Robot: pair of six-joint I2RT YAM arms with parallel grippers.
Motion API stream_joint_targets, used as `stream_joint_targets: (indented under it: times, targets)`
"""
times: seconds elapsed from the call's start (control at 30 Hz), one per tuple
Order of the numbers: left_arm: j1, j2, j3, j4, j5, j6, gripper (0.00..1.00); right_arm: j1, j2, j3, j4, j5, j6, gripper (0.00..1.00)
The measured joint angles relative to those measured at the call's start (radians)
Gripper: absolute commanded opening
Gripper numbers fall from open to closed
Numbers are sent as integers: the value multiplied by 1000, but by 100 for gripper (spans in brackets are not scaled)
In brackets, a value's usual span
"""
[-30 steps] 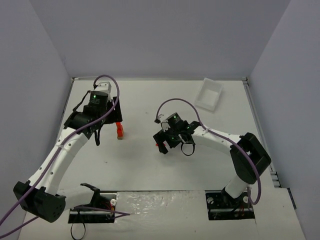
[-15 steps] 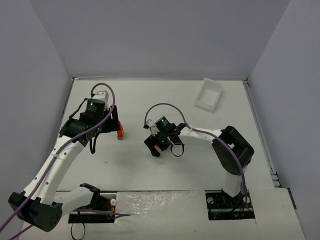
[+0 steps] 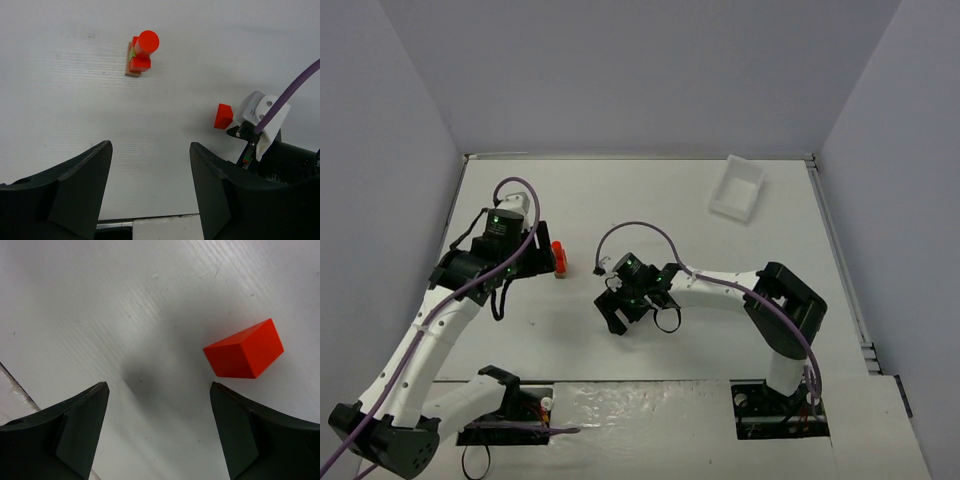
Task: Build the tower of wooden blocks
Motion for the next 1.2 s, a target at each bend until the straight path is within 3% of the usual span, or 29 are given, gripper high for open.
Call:
stream_joint_targets:
  times: [0.17, 0.27, 0.53, 0.7, 0.9, 1.2]
  targets:
    - [-1, -3, -16, -11, 38, -45, 60, -16, -85, -12, -21, 63, 35, 80]
    - [-31, 12, -17, -13, 41, -65, 60, -104, -204, -49, -22, 106, 62, 84]
    - [-315, 199, -5, 34, -74, -128, 60, -408, -582, -193, -33, 241, 138, 93]
    - [-417, 360, 4, 116, -140, -155, 60, -517, -780, -287, -63, 276, 184, 97]
    - [-497, 550, 52, 216, -206, -169, 60, -567, -942, -348, -96, 298, 207, 98]
    - [-538, 760, 133, 313, -230, -182, 56, -569, -981, -363, -127, 300, 210, 99]
